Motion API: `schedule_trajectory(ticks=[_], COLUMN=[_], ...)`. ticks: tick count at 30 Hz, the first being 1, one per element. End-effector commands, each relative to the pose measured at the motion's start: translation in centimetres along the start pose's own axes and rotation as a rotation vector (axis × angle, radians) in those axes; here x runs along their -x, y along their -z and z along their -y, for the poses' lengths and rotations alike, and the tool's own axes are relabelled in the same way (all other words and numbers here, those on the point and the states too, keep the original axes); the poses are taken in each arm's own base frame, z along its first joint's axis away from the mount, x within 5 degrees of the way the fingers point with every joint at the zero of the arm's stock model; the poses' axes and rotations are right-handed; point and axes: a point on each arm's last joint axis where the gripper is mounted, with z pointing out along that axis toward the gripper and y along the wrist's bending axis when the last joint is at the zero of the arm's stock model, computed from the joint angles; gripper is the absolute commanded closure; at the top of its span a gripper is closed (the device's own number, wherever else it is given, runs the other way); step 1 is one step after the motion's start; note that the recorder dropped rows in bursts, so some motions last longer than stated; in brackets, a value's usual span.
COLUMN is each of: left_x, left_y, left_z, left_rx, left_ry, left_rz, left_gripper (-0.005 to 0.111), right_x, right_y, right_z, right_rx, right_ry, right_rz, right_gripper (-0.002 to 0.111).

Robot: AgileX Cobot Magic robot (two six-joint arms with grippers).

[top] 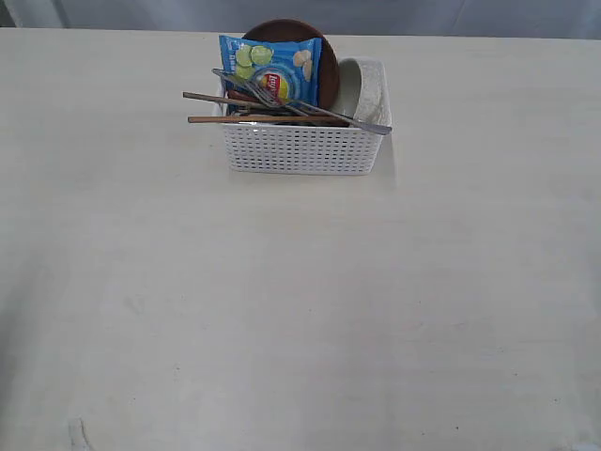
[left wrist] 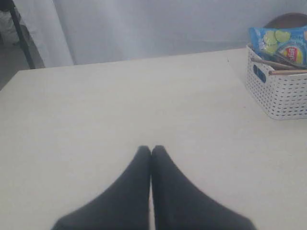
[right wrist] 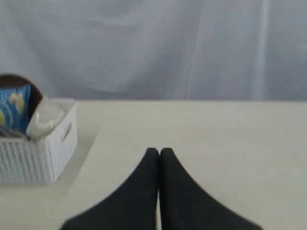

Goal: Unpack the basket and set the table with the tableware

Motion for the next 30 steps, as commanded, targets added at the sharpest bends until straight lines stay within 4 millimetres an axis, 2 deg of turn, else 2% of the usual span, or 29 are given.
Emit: schedule_trajectory(ticks=[1, 5, 9, 11, 14, 16, 19, 23, 26, 30], left_x=[-0.1, -0.1, -0.1, -0.1, -0.1, -0.1, -0.1, -0.1, -0.1, -0.1], left_y=[0.0, 0.0, 0.0, 0.0, 0.0, 0.0, 0.0, 0.0, 0.0, 0.0], left_z=[0.0, 0.0, 0.0, 0.0, 0.0, 0.0, 0.0, 0.0, 0.0, 0.0], left_rx=[-0.007, -0.007, -0.007, -0.007, -0.007, -0.007, -0.007, -0.006, -0.005, -0.004], left_ry=[0.006, 0.006, 0.006, 0.006, 0.006, 0.006, 0.006, 0.004, 0.003, -0.002], left_rz=[0.000, 0.000, 0.000, 0.000, 0.000, 0.000, 0.000, 0.000, 0.000, 0.001], left_gripper=[0.107, 0.107, 0.107, 0.107, 0.107, 0.107, 0.107, 0.107, 0.107, 0.107], right_x=[1.8, 2.8, 5.0, 5.4, 8.4, 11.7, 16.0, 18.6, 19.7, 18.5], right_y=[0.2, 0.5, 1.6, 1.8, 2.4, 2.1, -0.6, -5.2, -9.8, -15.7], right_z=[-0.1, -0.2, -0.3, -0.3, -0.3, -0.3, -0.3, -1.4, -4.0, -9.3], right_rx=[0.014, 0.021, 0.037, 0.064, 0.062, 0.056, 0.036, 0.086, 0.202, 0.374], right_ry=[0.003, 0.002, 0.002, -0.078, -0.107, -0.119, -0.147, -0.137, -0.030, 0.188], right_rz=[0.208, 0.325, 0.599, 0.628, 0.572, 0.506, 0.267, -0.021, -0.254, -0.582], right_gripper=[0.108, 0.108, 0.108, 0.108, 0.108, 0.108, 0.108, 0.108, 0.108, 0.108])
